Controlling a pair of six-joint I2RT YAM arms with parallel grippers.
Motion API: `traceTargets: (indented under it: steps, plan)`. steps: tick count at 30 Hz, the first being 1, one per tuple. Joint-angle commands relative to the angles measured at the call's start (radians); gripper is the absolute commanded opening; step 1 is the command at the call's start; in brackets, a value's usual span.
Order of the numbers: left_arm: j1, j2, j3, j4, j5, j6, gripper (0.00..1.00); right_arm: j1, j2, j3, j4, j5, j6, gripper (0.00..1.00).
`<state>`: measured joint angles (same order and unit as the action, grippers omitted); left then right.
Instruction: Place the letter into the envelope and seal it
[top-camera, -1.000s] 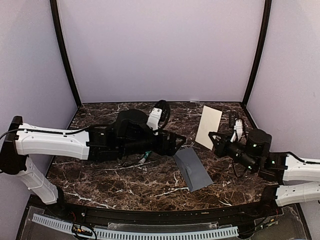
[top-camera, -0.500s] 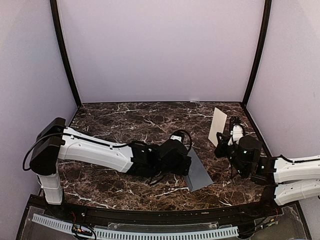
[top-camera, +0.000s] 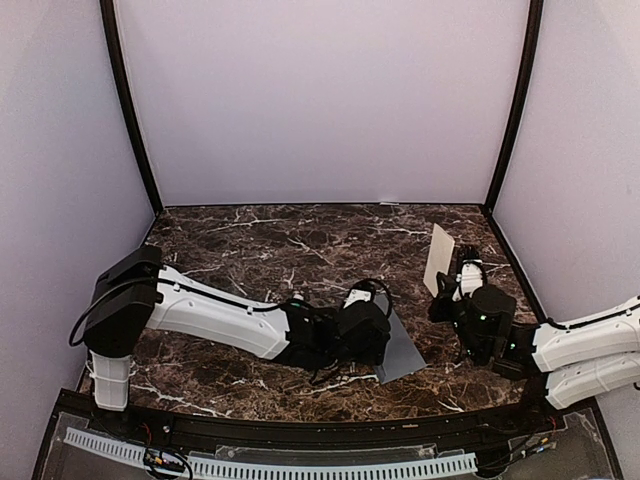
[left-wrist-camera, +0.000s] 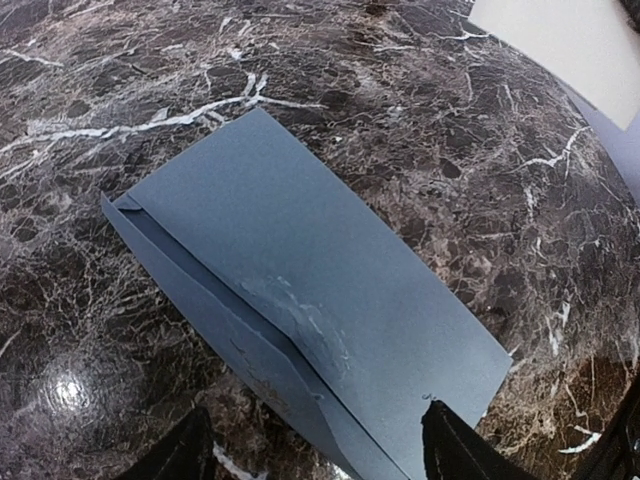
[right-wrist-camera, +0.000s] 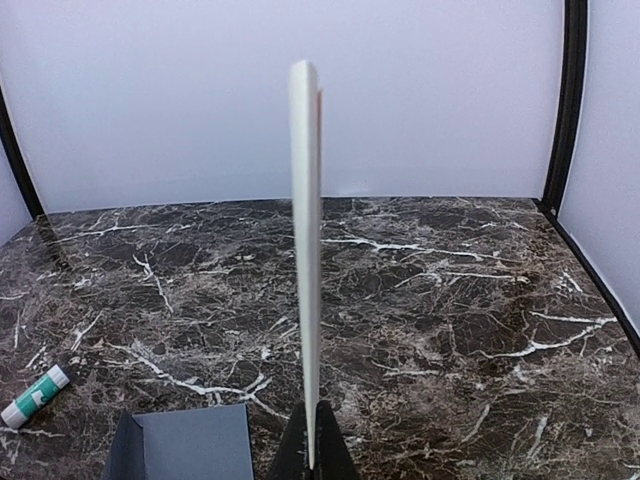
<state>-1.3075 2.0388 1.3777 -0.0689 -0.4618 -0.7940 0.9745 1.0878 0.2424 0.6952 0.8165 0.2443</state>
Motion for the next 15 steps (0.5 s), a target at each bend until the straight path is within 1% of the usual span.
traceTargets:
  steps: [1, 7, 11, 13, 14, 15]
  plan:
    - [-0.009, 0.035, 0.047, -0.005, -0.013, -0.031, 0.69, 0.005, -0.001, -0.011, 0.086, 0.026, -0.010, 0.00]
    - [-0.009, 0.074, 0.062, -0.001, -0.019, -0.050, 0.66, 0.005, 0.013, -0.002, 0.087, 0.022, -0.016, 0.00]
    - [-0.008, 0.094, 0.079, -0.022, -0.042, -0.055, 0.61, 0.005, 0.012, -0.004, 0.087, 0.023, -0.016, 0.00]
    - [-0.009, 0.097, 0.082, -0.030, -0.057, -0.063, 0.56, 0.005, 0.011, -0.006, 0.089, 0.021, -0.017, 0.00]
    - [-0.009, 0.098, 0.082, -0.038, -0.067, -0.065, 0.51, 0.004, 0.011, -0.006, 0.089, 0.020, -0.017, 0.00]
    - [-0.009, 0.099, 0.082, -0.041, -0.073, -0.069, 0.44, 0.004, 0.011, -0.006, 0.090, 0.019, -0.018, 0.00]
